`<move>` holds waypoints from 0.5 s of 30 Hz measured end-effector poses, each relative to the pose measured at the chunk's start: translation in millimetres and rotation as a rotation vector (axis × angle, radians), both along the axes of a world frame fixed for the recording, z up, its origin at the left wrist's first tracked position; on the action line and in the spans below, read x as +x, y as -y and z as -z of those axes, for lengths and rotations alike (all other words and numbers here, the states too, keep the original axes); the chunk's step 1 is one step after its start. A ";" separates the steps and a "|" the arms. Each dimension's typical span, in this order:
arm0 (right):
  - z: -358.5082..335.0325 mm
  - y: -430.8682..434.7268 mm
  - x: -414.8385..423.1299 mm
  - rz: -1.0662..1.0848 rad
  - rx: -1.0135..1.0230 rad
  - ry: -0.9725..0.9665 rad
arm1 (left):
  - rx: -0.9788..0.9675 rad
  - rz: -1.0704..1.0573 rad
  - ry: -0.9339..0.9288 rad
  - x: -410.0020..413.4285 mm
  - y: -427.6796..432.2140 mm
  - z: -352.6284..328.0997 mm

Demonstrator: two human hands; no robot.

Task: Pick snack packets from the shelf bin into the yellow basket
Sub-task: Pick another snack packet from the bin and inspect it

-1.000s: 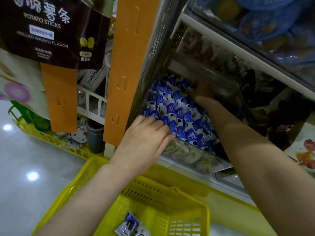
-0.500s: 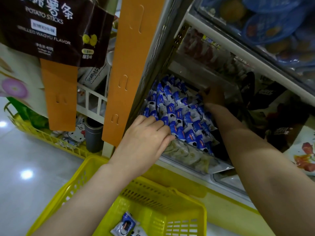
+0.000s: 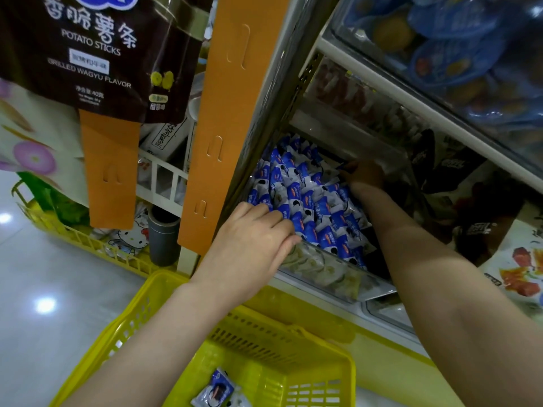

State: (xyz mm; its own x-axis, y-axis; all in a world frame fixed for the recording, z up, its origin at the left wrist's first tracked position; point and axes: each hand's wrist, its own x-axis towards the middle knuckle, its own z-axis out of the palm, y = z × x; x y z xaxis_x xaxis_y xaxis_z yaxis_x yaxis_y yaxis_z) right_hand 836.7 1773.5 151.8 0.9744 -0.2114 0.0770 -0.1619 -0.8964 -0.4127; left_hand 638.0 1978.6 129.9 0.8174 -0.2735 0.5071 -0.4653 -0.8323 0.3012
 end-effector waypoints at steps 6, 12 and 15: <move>-5.3 -11.7 -5.8 0.046 0.086 0.161 | -0.015 0.023 -0.022 -0.2 0.1 -0.3; -35.8 -27.9 -60.4 -0.200 0.314 0.461 | -0.245 0.056 -0.111 -4.4 2.5 -0.8; -43.8 -36.8 -112.3 -0.301 0.357 0.529 | -0.724 0.106 -0.197 -10.9 7.6 -9.0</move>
State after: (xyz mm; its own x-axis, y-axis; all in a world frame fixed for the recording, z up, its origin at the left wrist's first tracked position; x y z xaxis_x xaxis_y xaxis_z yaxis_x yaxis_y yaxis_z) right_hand 724.4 1810.3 195.6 0.8456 -0.0394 0.5323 0.3750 -0.6658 -0.6451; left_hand 627.1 1971.0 139.0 0.8992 -0.0102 0.4375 -0.4132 -0.3486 0.8413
